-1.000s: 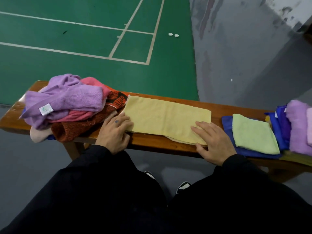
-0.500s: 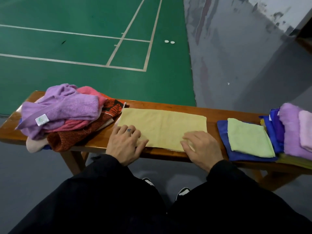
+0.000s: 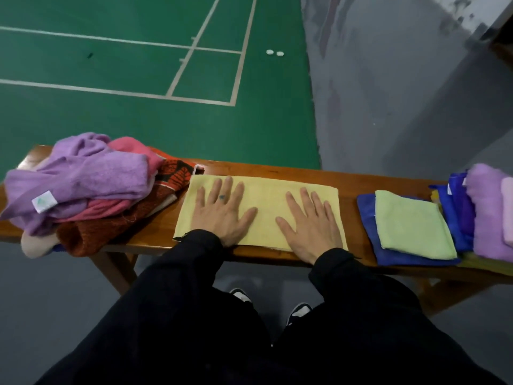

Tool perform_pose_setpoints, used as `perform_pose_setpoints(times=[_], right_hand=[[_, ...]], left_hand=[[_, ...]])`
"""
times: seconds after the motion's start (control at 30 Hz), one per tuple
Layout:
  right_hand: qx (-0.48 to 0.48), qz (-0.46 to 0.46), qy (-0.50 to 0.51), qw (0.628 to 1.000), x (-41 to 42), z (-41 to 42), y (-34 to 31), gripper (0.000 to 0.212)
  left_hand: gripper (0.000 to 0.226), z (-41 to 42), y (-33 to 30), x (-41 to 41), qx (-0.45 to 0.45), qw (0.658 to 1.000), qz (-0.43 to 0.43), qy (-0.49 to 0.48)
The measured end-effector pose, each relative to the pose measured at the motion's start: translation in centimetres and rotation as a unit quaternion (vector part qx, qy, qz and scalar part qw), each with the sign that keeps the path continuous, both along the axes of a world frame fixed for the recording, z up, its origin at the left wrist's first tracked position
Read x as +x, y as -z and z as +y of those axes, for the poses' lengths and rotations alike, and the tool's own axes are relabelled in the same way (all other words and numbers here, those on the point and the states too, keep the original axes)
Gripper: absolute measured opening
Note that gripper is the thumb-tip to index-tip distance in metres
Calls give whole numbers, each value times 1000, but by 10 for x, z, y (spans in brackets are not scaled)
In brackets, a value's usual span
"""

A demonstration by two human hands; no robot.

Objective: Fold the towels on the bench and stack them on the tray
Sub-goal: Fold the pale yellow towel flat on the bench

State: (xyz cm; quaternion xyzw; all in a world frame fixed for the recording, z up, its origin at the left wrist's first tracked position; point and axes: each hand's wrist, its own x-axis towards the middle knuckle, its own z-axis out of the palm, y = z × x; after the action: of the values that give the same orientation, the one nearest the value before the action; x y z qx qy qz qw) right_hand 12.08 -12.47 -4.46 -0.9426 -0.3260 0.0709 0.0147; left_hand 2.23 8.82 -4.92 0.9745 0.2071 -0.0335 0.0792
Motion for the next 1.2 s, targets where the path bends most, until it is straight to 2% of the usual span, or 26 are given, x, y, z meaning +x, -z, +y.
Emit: perform_pose_setpoints(times=[0.13,0.3,0.47,0.53,0.57,0.63,0.7,0.77,0.83,0.97,1.07,1.13,1.2], right_hand=[[-4,3,-3,1000,7,-9,-4,75],[-21,7,-2,1000,17,-17,-3,79],[-30,-1,82,996,23,-31,-4,79],[45,-4,96,994,19,-36,-1,76],[138,-8,107,985,16,-40,1,73],[347,4,150,926,12,-48,5,68],[461,34,191,866,12,-53,5,68],[492,52,206,844,13,-55,5,72],[504,55,202,838,13,-56,6,76],[525,66,204,824,14,-58,5,74],[531,72,200,820,13,-58,2,76],[529,65,192,824,13,-58,2,77],[527,65,186,827,14,-58,3,77]], left_hand=[[85,12,-2,-16,-21,993,-5,-112],[85,13,-4,-44,-34,992,33,-118],[86,13,-3,-52,-21,990,49,-133],[86,13,-2,-51,-29,990,52,-130],[87,16,-2,-50,-38,989,45,-135],[89,25,-5,-45,-63,982,-4,-180],[83,33,-15,-39,-95,959,-90,-253],[64,35,-26,-30,-151,927,-135,-315],[47,40,-30,-23,-218,899,-124,-360],[44,54,-32,-15,-333,858,-93,-381],[29,58,-37,-11,-338,878,-101,-324],[37,62,-43,-10,-317,897,-90,-296],[38,63,-50,-10,-332,892,-79,-297]])
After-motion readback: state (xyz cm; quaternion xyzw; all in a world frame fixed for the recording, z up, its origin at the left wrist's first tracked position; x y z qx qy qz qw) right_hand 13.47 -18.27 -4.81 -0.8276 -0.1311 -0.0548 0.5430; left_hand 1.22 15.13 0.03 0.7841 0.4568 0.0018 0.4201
